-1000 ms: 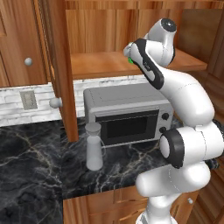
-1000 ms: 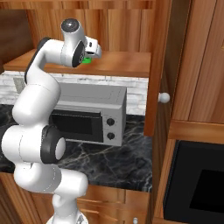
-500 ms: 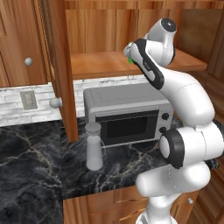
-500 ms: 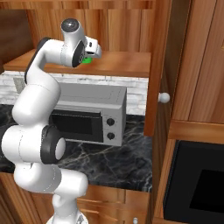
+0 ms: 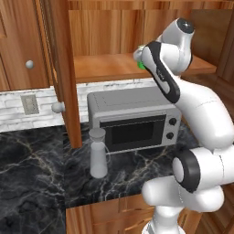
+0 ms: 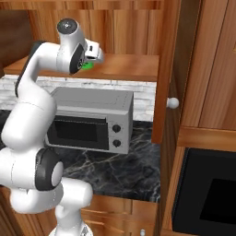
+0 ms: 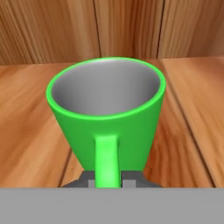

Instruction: There is a tray on the dining counter. Grab the cup, mug, and pitcher and place them on the tray. The pitcher may be placed next to the tray if it cannot fit the tray.

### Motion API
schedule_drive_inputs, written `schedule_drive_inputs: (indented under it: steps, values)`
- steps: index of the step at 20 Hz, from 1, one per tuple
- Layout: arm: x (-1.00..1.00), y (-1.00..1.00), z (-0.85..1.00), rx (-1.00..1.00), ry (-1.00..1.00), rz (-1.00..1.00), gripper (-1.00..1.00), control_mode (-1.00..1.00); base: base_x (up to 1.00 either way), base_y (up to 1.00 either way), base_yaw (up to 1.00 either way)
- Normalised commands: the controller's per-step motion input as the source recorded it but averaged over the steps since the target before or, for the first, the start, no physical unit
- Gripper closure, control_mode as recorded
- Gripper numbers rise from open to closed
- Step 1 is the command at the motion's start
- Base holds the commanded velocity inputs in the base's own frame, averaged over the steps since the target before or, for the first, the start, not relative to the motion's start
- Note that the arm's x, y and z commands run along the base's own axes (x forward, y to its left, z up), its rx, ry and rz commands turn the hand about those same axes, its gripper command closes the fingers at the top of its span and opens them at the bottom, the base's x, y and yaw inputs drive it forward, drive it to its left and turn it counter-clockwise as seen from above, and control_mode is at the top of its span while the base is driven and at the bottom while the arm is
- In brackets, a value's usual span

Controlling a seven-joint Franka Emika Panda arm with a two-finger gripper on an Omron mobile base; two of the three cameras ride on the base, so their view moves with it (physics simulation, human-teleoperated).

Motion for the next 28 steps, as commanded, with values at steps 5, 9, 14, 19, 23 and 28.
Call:
schedule_drive_inputs:
  steps: [5,9,14,19,23,28]
  values:
    - [-0.82,0.00,0.00,0.00,-0.01,0.00,1.00,-1.00,0.00,0.00,0.00]
    - [-0.89,0.00,0.00,0.00,0.00,0.00,1.00,-1.00,0.00,0.00,0.00]
    - [-0.81,0.00,0.00,0.00,0.00,0.00,1.00,-1.00,0.00,0.00,0.00]
    - [-0.62,0.00,0.00,0.00,0.06,0.00,1.00,-1.00,0.00,0.00,0.00]
    - [-0.55,0.00,-0.01,0.00,0.09,0.00,1.00,-1.00,0.00,0.00,0.00]
    - [-0.65,0.00,-0.01,0.00,0.08,0.00,1.00,-1.00,0.00,0.00,0.00]
